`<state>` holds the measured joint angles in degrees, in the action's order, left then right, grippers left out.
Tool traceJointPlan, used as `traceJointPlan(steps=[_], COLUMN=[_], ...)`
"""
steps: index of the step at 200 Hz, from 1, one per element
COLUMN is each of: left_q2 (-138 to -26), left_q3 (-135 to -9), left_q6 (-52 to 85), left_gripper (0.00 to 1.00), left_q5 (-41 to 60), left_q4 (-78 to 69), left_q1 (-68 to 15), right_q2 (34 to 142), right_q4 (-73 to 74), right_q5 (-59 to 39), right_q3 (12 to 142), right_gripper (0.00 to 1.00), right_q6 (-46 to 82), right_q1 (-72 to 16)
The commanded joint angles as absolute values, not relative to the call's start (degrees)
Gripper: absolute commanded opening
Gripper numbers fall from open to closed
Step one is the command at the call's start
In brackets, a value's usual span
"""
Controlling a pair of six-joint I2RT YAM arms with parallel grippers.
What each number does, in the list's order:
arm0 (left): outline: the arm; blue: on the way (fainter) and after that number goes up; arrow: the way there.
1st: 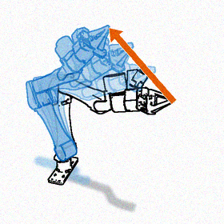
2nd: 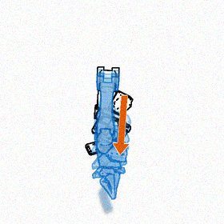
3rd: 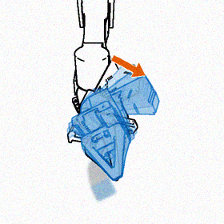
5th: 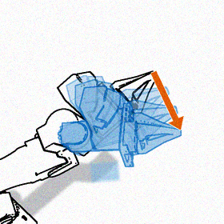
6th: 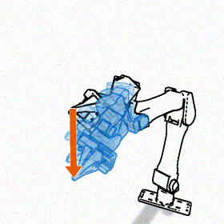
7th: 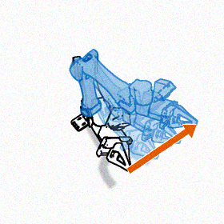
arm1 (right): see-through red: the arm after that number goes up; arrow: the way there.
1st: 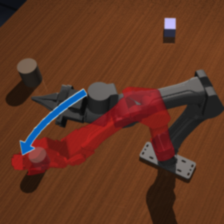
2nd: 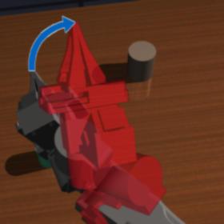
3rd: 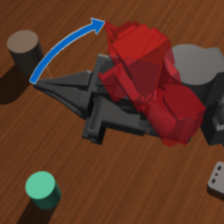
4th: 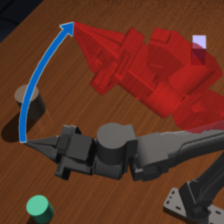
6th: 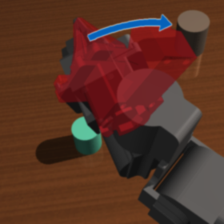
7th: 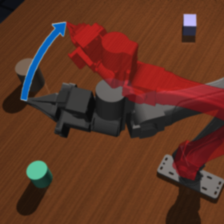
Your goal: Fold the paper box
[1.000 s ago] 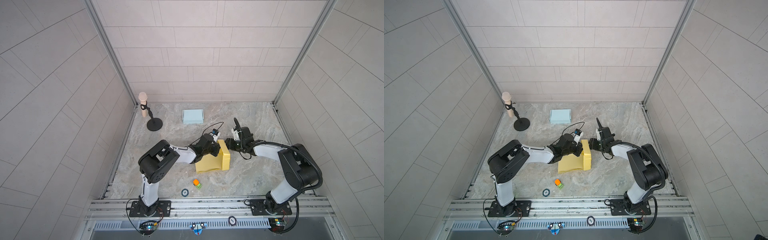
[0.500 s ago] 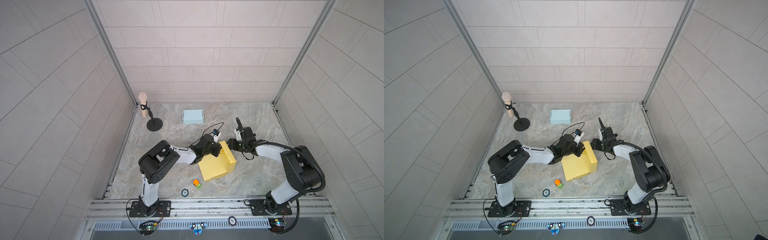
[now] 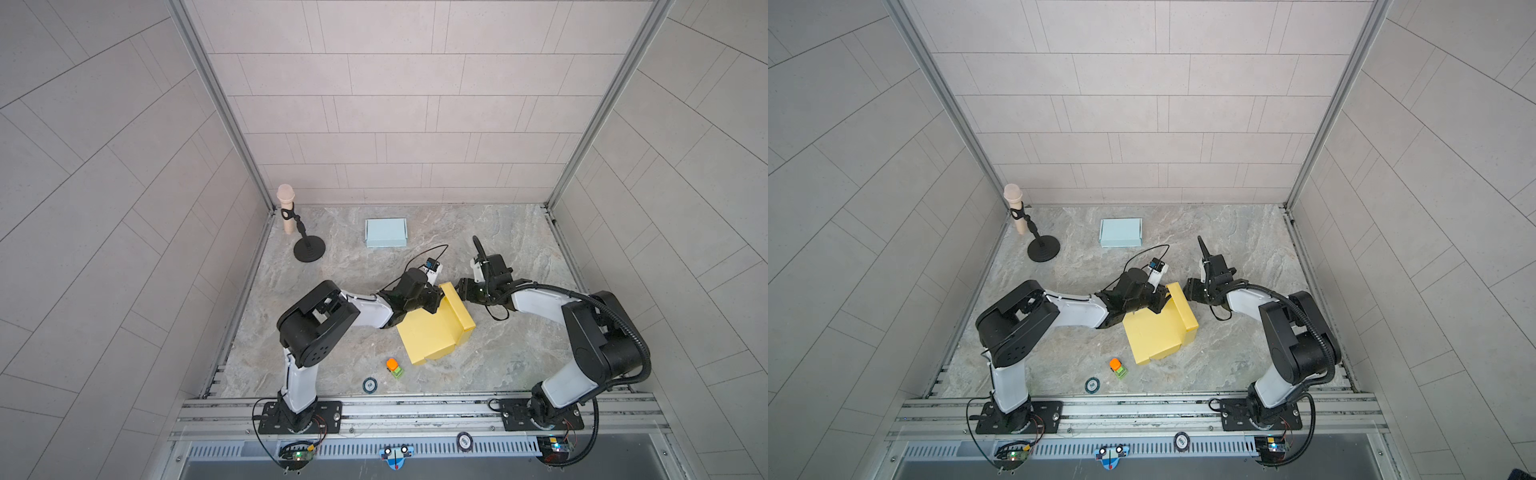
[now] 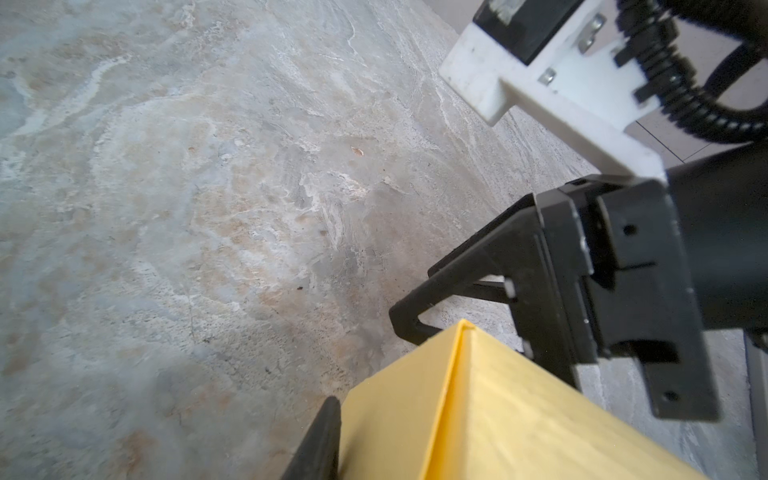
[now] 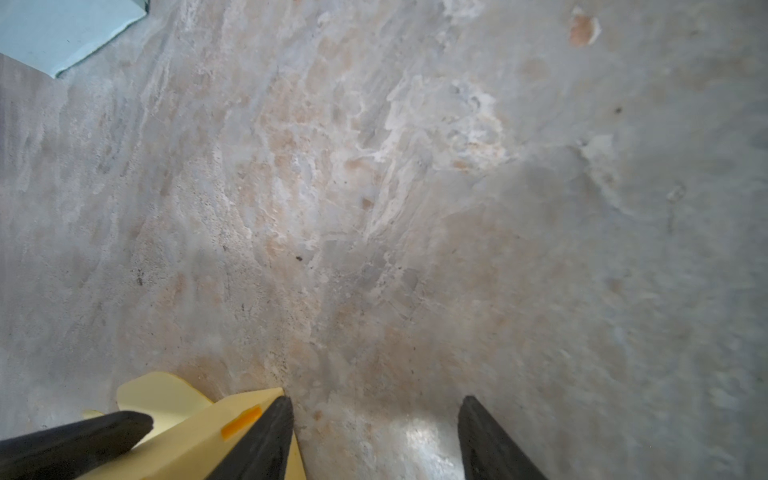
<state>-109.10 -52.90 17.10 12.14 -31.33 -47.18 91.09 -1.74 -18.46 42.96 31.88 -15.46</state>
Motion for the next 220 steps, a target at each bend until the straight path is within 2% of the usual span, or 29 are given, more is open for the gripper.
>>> traceJointPlan(steps=[1,112,178,220], left_q2=[-108.28,-108.37,-108.81,-108.73], left_q3=[-53.26,-53.15,-53.27,-53.26], left_q6=[17.35,17.75,17.65,17.59], left_gripper=[0.30,0.33,0.27,0.29], left_q5=[11.93,11.80,12.04,11.04], left_q4=[-32.10,-32.27,-33.42,-33.06], left_q1=[-47.60,-47.57,-47.60,-47.60], right_q2=[87.88,81.61,86.09,88.25], right_q4=[-4.55,-8.70,-4.19,-0.55], right_q5=[-15.97,-13.10,-21.71,-25.15], right_q3=[43.71,43.42,43.91,43.36], right_gripper=[0.66,0.67,0.64,0.61], right_q6=[30.70,28.93,30.42,32.60], right_q1=[-15.48,-15.21,-15.23,-15.21])
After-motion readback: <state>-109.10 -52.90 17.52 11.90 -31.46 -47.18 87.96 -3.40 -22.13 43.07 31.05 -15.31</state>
